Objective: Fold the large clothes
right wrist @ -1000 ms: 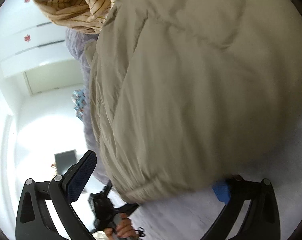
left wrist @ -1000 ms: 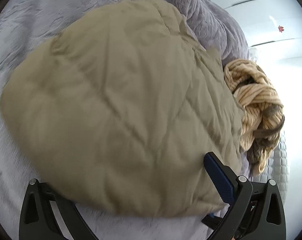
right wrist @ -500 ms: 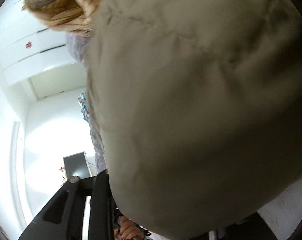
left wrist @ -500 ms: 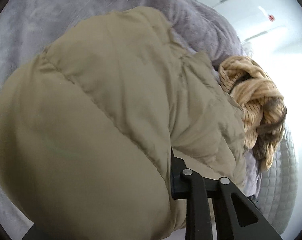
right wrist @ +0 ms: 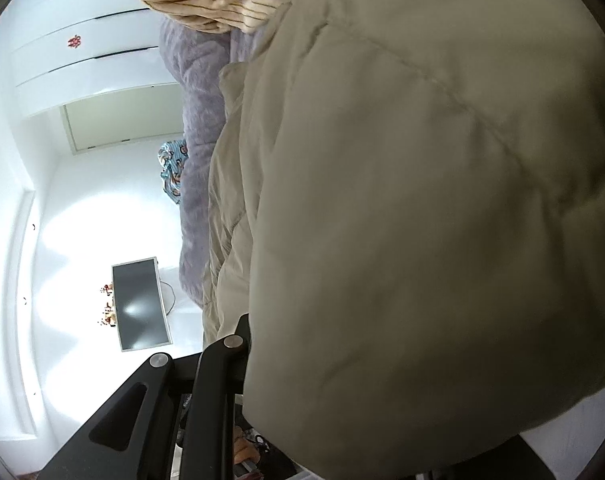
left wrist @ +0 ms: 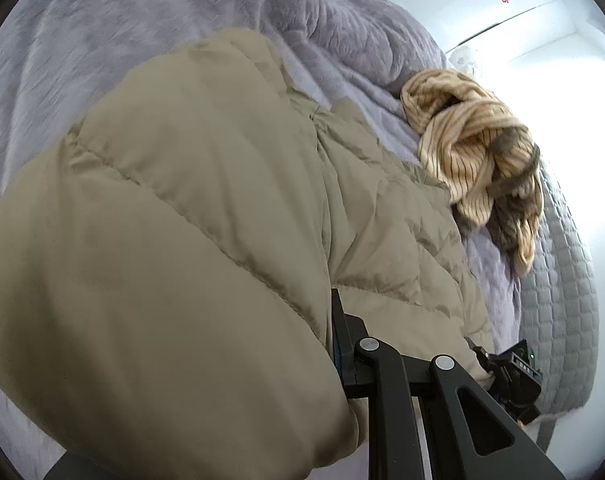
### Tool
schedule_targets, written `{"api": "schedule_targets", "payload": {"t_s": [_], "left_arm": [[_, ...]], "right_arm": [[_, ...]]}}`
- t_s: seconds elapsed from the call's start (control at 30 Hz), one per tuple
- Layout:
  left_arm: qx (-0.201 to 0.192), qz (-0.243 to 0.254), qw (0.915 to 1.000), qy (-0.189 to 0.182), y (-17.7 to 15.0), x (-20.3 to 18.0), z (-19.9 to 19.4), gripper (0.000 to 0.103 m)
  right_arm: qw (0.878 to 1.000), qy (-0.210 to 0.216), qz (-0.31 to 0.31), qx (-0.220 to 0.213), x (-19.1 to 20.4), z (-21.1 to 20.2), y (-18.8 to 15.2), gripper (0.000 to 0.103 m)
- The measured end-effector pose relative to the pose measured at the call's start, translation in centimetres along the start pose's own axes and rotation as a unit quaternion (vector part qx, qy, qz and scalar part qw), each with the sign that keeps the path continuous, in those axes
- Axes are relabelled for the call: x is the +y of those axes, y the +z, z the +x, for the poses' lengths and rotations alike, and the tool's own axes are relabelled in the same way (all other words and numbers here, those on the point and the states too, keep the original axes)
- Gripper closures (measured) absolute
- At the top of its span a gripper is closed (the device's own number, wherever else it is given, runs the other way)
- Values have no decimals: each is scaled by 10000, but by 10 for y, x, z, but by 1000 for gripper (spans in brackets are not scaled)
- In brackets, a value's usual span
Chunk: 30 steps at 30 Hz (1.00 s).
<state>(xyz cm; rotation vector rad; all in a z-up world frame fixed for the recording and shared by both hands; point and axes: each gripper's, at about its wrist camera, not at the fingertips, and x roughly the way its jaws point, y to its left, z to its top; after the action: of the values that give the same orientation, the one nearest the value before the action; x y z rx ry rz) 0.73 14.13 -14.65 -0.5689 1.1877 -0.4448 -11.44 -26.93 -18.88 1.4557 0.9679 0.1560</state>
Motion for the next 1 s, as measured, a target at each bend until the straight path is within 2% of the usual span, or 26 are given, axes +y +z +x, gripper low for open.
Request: {"api": "schedule_targets", "payload": {"t_s": [0.2,0.3,0.37,0.4,0.43,0.47,0.63,0.83,1.0], "left_arm": [[391,-126,9992,-28,-54,31,-17,81],[590,-295,9978,-103,-67,44,-12,78],[726,-491,9961,-1,-71,55,-8,69],[750,-533,9957,62,-72,57,-7,58],[767,-564,9951,285,-72,59,-9,44],[761,-538,9948,412,-73,61,-12,41],[912,-165,9923,816,-75,58,-29,40],[954,669,9809,1555,-90,37,-60,40],[816,977,9762,1754,-95,24,-89,40]], "right_arm": [[9996,-91,263,66,-28,-12,-37,81],[9986,-163,507,25,-43,-5,-35,76],[9977,-339,581,38,-46,2,-32,71],[9973,-430,585,43,-45,4,-30,67],[9970,-518,580,38,-44,5,-29,66],[9967,-571,578,30,-39,5,-26,64],[9932,-1071,450,64,-20,5,-24,56],[9878,-1486,453,-25,-1,-2,-32,53],[9820,-1858,327,-56,16,-11,-49,53]]}}
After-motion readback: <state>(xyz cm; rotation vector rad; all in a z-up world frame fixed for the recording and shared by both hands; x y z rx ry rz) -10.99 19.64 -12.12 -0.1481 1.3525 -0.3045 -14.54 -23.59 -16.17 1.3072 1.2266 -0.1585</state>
